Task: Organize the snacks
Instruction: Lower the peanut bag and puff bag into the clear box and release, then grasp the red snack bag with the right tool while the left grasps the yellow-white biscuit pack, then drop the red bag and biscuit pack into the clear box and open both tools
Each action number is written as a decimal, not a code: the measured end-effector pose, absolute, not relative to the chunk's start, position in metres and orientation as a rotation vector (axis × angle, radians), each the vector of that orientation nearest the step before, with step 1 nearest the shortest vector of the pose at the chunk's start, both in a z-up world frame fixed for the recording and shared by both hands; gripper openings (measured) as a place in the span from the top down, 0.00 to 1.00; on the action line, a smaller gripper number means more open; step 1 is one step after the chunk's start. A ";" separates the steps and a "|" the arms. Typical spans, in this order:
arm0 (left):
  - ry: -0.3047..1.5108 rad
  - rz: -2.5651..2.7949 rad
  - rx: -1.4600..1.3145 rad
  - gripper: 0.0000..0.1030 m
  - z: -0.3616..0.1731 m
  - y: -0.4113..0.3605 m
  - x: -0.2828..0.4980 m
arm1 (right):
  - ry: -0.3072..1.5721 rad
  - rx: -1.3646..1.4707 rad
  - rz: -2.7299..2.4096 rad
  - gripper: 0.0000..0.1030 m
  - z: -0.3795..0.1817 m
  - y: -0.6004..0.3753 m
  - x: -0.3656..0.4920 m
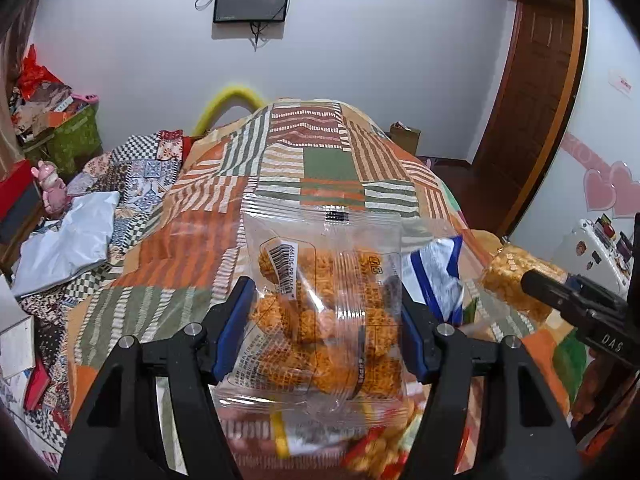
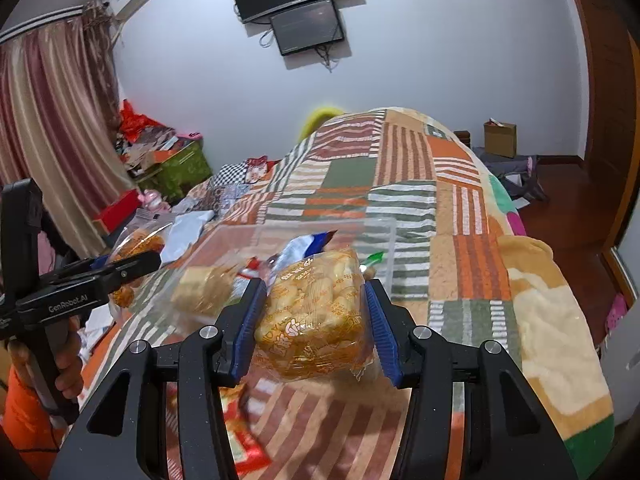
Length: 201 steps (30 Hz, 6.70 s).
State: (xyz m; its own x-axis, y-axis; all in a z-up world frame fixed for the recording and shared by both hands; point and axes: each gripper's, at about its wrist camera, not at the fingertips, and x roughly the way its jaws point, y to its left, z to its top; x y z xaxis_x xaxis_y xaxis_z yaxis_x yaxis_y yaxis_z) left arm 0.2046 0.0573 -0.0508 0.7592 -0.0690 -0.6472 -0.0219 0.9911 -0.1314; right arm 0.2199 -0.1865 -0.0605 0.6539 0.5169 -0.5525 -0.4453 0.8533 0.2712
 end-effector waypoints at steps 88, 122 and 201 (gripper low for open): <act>0.943 0.070 -0.131 0.17 -0.131 0.082 0.113 | 0.927 -0.162 0.728 0.33 -0.141 -0.093 0.154; 1.049 0.003 -0.186 0.12 -0.174 0.042 0.191 | 0.830 0.017 0.642 0.50 -0.116 -0.169 0.168; 0.732 -0.017 -0.111 0.18 -0.068 0.060 0.240 | 0.646 -0.106 0.574 0.44 -0.048 -0.110 0.241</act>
State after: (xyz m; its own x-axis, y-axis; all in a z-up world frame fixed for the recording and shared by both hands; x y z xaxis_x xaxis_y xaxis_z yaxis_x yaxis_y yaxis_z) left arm 0.2404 0.0596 -0.0676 0.7442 -0.0544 -0.6658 -0.0233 0.9940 -0.1072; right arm 0.2412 -0.1100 -0.0482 0.6495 0.4717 -0.5964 -0.5360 0.8403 0.0809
